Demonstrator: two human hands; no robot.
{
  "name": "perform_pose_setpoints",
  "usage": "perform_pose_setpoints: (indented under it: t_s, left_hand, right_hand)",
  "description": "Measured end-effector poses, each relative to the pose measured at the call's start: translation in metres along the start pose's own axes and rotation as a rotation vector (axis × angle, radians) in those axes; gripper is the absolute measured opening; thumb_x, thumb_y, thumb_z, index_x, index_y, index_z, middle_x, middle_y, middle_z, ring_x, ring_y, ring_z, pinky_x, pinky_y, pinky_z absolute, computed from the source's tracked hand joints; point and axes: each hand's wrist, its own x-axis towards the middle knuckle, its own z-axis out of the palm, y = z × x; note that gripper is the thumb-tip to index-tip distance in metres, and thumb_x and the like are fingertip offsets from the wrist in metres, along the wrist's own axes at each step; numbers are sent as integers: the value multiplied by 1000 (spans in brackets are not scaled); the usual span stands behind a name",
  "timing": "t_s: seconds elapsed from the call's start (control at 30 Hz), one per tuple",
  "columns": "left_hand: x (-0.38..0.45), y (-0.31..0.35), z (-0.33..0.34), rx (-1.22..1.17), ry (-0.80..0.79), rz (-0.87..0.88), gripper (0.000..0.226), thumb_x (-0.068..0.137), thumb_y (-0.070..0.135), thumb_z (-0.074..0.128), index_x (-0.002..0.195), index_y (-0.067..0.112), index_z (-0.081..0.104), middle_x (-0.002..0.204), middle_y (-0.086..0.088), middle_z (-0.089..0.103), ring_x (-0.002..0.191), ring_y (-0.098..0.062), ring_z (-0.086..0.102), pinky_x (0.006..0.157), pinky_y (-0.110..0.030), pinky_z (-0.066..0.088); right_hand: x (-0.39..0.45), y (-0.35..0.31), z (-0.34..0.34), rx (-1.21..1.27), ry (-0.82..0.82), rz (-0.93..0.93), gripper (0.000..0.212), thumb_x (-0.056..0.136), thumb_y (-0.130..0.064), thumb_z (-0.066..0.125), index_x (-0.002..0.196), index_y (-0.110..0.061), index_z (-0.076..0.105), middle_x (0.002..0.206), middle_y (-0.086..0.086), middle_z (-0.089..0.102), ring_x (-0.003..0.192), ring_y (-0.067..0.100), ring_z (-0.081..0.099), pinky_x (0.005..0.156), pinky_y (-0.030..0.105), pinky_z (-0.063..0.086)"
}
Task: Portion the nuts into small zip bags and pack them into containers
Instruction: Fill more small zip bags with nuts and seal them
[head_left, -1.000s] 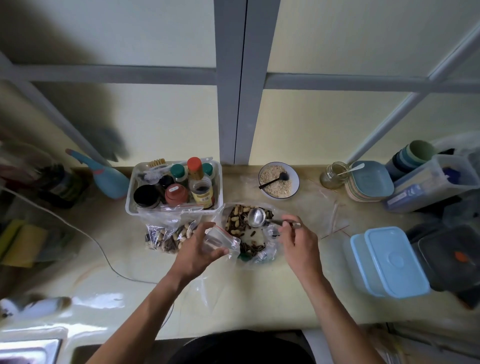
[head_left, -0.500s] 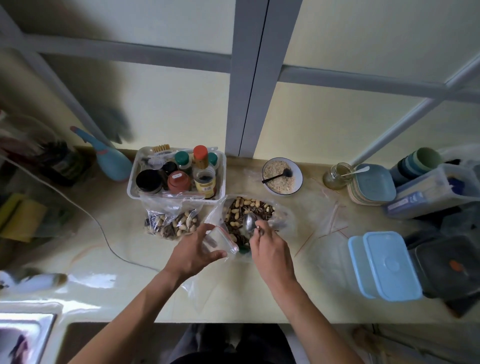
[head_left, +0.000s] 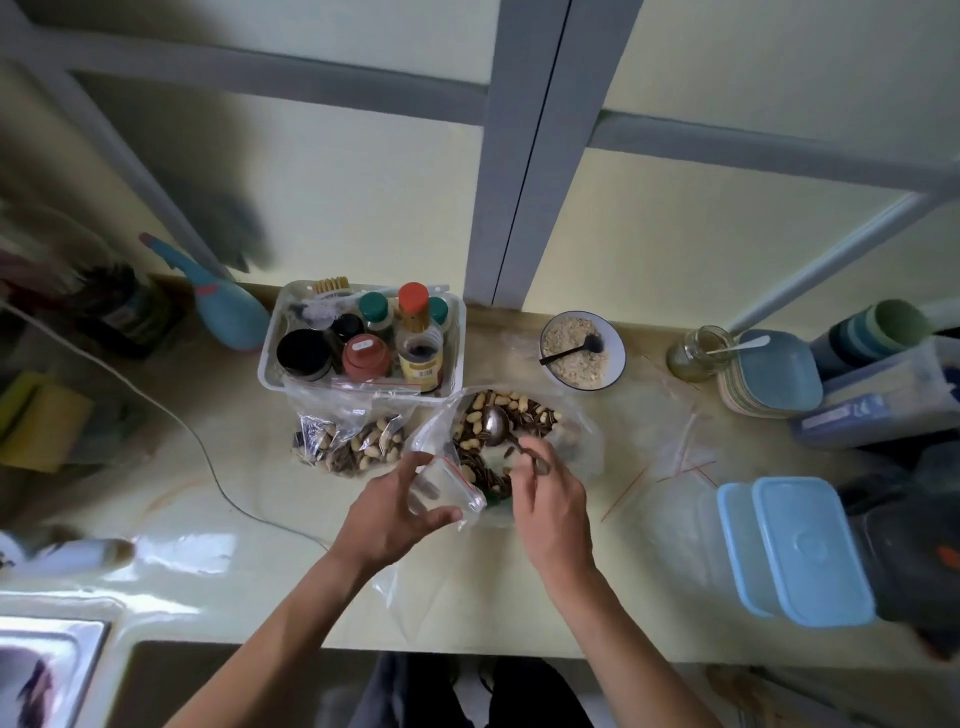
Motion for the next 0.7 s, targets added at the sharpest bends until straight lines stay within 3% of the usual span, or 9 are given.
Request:
perform_pose_setpoints:
  t_s: [0.13, 0.33, 0.53, 0.7]
  left_hand:
    - [-2, 3, 6, 13, -1, -20, 95, 61, 90, 60, 134, 31, 43, 99, 20, 69, 74, 4, 66, 75, -34, 58]
    - [-9, 13, 16, 42, 27, -67, 96, 63, 88, 60, 136, 29, 43, 101, 21, 67, 76, 1, 66, 76, -33, 57]
    - [-19, 20, 32, 58, 99, -141, 87, 69, 77, 69, 137, 30, 42, 106, 17, 69, 78, -1, 66, 78, -33, 57]
    - [-19, 27, 40, 47, 161, -173, 79, 72, 67, 76, 134, 29, 44, 102, 15, 70, 76, -3, 67, 77, -35, 57]
  right_hand:
    - [-8, 5, 2, 3, -51, -122, 35, 105, -22, 42, 129, -10, 66, 109, 7, 69, 96, 16, 66, 85, 17, 48]
    - [-17, 9, -6, 41, -124, -161, 39, 104, -25, 41, 130, -10, 66, 110, 7, 72, 96, 19, 71, 84, 20, 52]
    - [-3, 25, -18, 97, -148, -192, 30, 101, -16, 50, 126, -10, 66, 111, 9, 74, 95, 20, 72, 91, -5, 34]
    - [7, 38, -32, 100, -59, -225, 35, 102, -22, 43, 121, -6, 67, 103, 11, 71, 86, 21, 68, 76, 16, 46]
